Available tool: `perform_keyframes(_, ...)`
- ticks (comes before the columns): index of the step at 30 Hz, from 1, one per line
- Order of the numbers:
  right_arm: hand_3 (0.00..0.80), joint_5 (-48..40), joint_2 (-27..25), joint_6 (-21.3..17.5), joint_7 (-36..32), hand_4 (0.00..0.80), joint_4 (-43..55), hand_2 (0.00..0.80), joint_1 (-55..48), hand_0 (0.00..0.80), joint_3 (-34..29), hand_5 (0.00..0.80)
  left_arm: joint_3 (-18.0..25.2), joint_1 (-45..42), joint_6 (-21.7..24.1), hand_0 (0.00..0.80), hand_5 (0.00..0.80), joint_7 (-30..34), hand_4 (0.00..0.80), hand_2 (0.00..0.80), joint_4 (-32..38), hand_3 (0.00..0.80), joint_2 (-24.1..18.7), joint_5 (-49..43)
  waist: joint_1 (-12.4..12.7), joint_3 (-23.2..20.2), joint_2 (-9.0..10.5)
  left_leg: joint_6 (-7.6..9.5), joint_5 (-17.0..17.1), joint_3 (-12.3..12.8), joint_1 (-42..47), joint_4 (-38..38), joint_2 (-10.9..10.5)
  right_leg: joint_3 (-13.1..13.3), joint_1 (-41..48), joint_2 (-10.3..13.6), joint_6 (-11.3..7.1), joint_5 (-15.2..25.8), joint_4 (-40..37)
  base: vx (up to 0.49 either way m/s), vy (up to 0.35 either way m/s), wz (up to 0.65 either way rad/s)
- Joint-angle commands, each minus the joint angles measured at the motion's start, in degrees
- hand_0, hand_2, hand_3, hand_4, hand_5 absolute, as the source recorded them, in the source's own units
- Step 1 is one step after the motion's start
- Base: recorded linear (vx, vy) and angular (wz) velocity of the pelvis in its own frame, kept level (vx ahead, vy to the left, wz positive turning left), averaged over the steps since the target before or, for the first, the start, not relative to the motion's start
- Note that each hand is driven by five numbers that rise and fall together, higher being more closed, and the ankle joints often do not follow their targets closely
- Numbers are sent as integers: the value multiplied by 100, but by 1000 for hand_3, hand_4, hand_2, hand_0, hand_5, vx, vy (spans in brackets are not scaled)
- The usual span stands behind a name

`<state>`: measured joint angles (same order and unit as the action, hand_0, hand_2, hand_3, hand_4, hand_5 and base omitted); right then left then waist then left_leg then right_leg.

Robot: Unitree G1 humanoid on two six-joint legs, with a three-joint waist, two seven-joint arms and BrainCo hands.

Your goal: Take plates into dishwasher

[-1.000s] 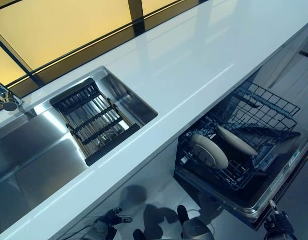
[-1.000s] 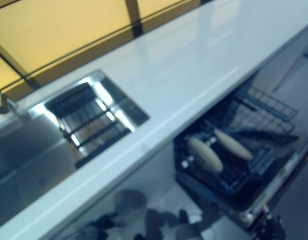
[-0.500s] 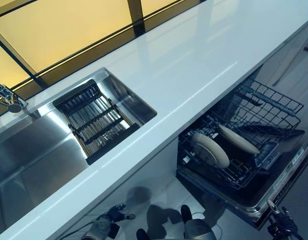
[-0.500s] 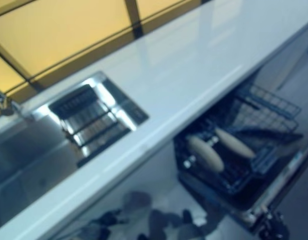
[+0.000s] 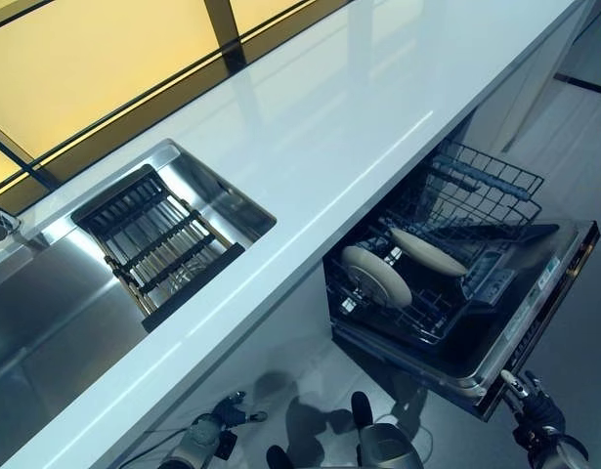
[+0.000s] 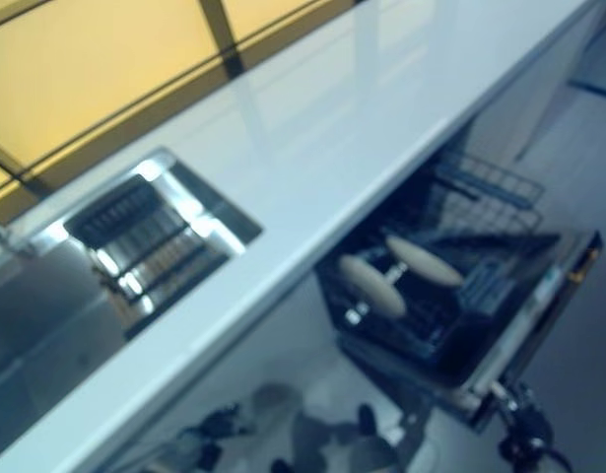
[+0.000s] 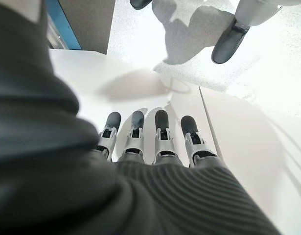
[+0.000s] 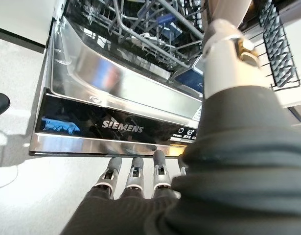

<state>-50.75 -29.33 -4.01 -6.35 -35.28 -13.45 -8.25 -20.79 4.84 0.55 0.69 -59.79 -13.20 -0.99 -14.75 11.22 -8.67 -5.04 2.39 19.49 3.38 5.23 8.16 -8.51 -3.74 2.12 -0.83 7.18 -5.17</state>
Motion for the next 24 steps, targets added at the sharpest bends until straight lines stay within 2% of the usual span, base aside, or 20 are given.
perform_keyframes(1, 0, 200, 989, 18, -1471, 0, 1580, 0, 1643, 0, 1068, 0, 49, 334, -51, 0, 0, -122, 0, 0, 153, 0, -296, 3, 405, -49, 521, 66, 275, 71, -292, -58, -300, 13, 428, -18, -172, -639, 156, 27, 5, -6)
perform_keyframes(11, 0, 327, 941, 160, -1385, 0, 2022, 0, 1841, 0, 1174, 0, -67, 218, -235, 0, 0, -81, 0, 0, 524, 0, -343, 6, 542, -22, 571, 105, 251, 6, -245, -63, -307, -79, 468, -7, -165, -638, 177, 6, 1, -1)
perform_keyframes(24, 0, 483, 922, 312, -1612, 0, 2339, 0, 2266, 0, 1446, 0, -118, 249, -132, 0, 0, -120, 0, 0, 317, 0, -311, 11, 698, -16, 692, 134, 208, -149, -206, -62, -338, -172, 522, 14, -159, -655, 191, 32, 0, -3)
